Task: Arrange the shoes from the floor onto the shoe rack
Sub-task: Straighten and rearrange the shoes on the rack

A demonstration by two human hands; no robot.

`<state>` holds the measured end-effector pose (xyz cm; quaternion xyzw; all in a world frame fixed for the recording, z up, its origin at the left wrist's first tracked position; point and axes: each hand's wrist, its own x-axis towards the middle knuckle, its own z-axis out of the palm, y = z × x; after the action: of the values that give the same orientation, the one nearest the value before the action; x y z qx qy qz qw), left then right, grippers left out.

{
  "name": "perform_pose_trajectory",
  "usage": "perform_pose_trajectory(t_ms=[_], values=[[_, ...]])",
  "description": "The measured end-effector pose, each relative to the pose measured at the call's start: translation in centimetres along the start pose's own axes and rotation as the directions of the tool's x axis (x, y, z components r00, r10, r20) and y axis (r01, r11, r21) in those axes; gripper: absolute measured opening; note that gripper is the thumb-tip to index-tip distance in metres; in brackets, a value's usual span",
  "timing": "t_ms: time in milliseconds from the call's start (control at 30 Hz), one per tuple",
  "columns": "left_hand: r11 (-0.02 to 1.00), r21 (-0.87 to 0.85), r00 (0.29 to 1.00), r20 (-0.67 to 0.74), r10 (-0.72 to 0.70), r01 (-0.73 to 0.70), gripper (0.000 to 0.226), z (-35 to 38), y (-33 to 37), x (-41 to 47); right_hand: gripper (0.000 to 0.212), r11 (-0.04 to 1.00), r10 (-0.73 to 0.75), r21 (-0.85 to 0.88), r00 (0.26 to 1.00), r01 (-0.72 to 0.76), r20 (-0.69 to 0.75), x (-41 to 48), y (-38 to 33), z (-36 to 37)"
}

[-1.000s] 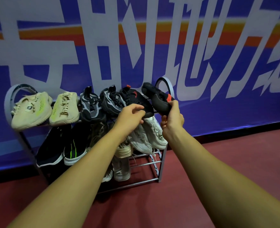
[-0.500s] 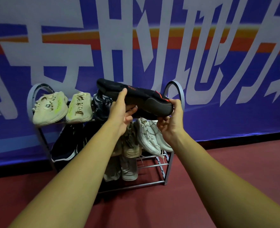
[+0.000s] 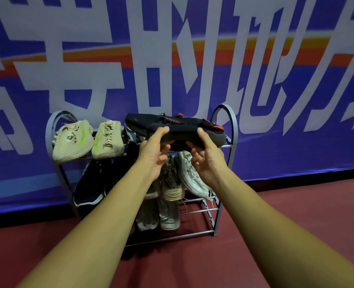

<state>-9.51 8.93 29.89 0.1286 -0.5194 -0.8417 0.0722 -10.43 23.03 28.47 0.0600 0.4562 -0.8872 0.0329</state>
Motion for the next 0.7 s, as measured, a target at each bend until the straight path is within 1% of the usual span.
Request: perform_pose_trajectory(t_ms=[67,100,167,233,300,400,500,600,700], values=[[0.999,0.003,0.998,0.049,-0.041,0.041,0.037,0.0,0.0,-0.4,0.059,0.999,-0.028,0.016,0.999,0.029,-0.039,0.3,-0.1,0.1],[0.998,-0.007,0.995,0.079,-0.061,0.062,0.035,0.0,0.1,-0.7,0.061,0.999,-0.048,0.018,0.997,0.049,-0.06,0.5,-0.3,0.1],[0.996,-0.003,0.989,0.12,-0.084,0.085,0.048,-0.3,0.2,-0.9,0.058,0.997,-0.079,0.015,0.991,0.081,-0.111,1.0,-0.8,-0.1],[0.996,0.053,0.988,0.129,-0.081,0.075,0.06,-0.7,0.3,-1.0,0.053,0.996,-0.087,0.023,0.985,0.091,-0.148,1.3,-1.2,-0.3],[0.996,0.076,0.991,0.122,-0.062,0.053,0.062,-0.9,0.4,-1.1,0.047,0.996,-0.086,0.02,0.983,0.091,-0.161,1.4,-1.4,-0.7],[0.999,0.002,0.997,0.066,-0.049,0.049,0.053,-0.9,0.8,-1.3,0.04,0.996,-0.085,0.005,0.978,0.088,-0.19,1.5,-1.4,-1.0],[0.998,-0.029,0.998,0.001,-0.059,0.059,0.04,-1.6,1.1,-0.9,0.031,0.996,-0.073,0.042,0.976,0.083,-0.204,1.6,-1.5,-1.1],[0.997,-0.012,0.997,0.03,-0.072,0.072,0.024,-2.0,1.4,-0.9,0.026,0.995,-0.06,0.063,0.98,0.074,-0.19,1.7,-1.6,-1.2],[0.996,-0.053,0.995,0.083,-0.061,0.065,0.01,-2.0,1.3,-1.0,0.024,0.996,-0.077,0.034,0.985,0.083,-0.152,1.9,-1.7,-1.1]])
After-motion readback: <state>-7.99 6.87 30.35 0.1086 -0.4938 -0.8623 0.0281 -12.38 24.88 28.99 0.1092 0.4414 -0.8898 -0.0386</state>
